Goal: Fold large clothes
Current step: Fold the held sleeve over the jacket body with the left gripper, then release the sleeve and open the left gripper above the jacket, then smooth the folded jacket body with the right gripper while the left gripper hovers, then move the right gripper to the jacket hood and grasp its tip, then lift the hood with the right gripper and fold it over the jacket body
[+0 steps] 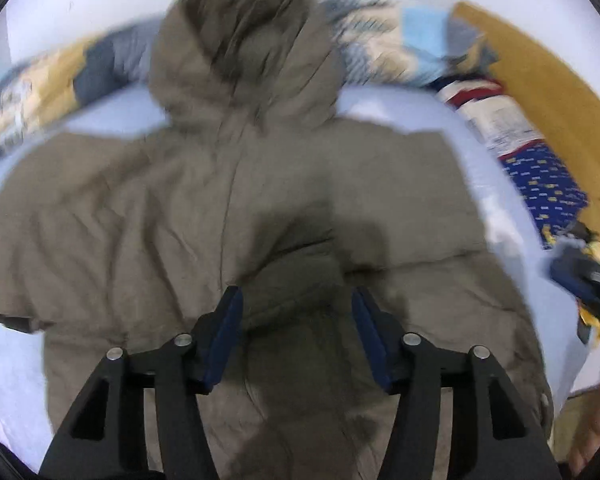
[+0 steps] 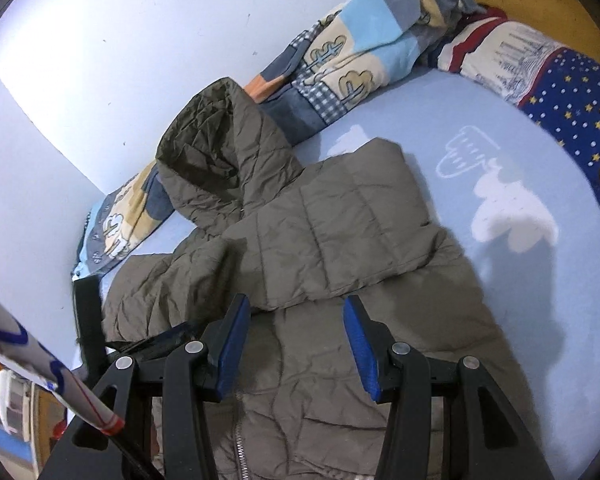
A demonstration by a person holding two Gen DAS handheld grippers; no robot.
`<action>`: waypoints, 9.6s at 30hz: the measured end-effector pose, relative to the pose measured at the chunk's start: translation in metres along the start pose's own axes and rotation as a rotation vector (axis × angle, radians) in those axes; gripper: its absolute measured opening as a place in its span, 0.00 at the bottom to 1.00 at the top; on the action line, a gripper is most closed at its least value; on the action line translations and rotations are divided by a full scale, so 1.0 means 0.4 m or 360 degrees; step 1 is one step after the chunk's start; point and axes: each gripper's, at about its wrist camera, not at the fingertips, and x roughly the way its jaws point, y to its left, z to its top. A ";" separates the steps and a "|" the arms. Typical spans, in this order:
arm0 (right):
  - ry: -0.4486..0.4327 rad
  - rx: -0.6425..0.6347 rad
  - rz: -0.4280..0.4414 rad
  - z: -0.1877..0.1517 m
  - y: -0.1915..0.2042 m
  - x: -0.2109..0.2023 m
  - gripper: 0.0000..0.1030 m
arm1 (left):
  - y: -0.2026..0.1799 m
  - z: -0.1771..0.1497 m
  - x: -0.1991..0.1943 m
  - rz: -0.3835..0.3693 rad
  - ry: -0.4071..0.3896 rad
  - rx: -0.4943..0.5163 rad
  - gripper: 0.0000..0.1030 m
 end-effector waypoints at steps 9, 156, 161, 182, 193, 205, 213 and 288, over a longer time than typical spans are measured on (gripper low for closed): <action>0.0257 0.0189 0.0420 -0.050 0.013 0.128 0.51 | 0.250 -0.103 -0.261 0.0225 -0.0405 -0.0296 0.74; 0.0223 -0.0666 -0.0123 -0.087 0.344 0.326 0.45 | 0.198 -0.115 -0.245 0.0611 -0.0442 -0.0230 0.73; 0.0265 -0.0702 -0.0229 -0.086 0.364 0.424 0.45 | 0.201 -0.110 -0.276 0.0625 -0.0506 -0.0243 0.74; 0.0382 -0.0707 -0.0292 -0.131 0.328 0.481 0.48 | 0.195 -0.111 -0.280 0.0616 -0.0515 -0.0242 0.74; 0.0301 -0.0738 -0.0267 -0.052 0.335 0.383 0.49 | 0.191 -0.110 -0.271 0.0617 -0.0501 -0.0234 0.74; 0.0372 -0.0567 -0.0400 -0.009 0.225 0.440 0.49 | 0.188 -0.109 -0.267 0.0617 -0.0495 -0.0214 0.74; 0.0382 -0.0566 -0.0423 -0.019 0.211 0.464 0.51 | 0.187 -0.110 -0.268 0.0616 -0.0495 -0.0212 0.74; -0.0260 -0.0515 -0.0346 0.541 0.304 0.375 0.06 | 0.230 -0.138 -0.223 0.0545 -0.0363 -0.0187 0.74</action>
